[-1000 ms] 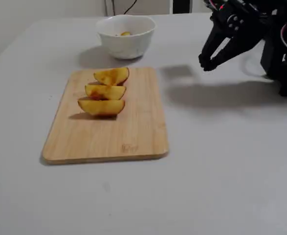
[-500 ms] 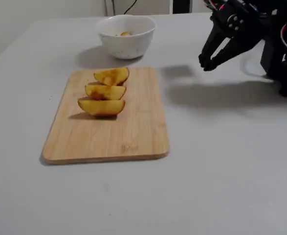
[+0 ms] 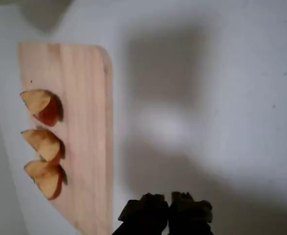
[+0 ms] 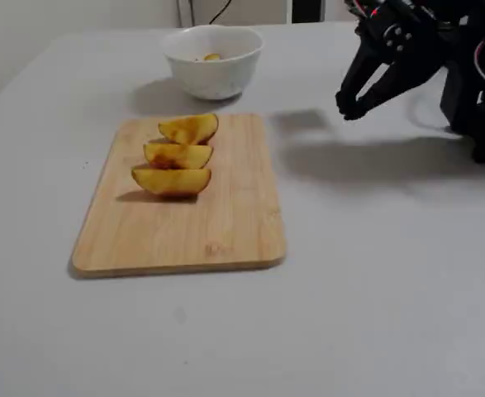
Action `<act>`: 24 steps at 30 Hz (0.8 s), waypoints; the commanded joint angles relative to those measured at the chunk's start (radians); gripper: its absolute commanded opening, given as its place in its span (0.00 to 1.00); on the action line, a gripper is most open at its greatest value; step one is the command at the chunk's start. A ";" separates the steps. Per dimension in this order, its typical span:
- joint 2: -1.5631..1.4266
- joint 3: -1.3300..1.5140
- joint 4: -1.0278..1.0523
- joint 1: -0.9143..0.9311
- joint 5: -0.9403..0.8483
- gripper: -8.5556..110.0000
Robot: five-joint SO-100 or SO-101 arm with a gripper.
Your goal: Pick up the leftmost apple slice from the cutting board and place it into the bowl
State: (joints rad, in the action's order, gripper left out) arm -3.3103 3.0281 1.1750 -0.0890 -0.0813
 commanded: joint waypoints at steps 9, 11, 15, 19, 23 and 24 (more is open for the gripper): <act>-0.014 -0.005 -0.014 0.003 0.002 0.07; -0.014 -0.005 -0.014 0.003 0.002 0.07; -0.014 -0.005 -0.014 0.003 0.002 0.07; -0.014 -0.005 -0.014 0.003 0.002 0.07; -0.014 -0.005 -0.014 0.003 0.002 0.07; -0.014 -0.005 -0.014 0.003 0.002 0.07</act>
State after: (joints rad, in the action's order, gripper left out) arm -3.3103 3.0281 1.1750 -0.0890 -0.0813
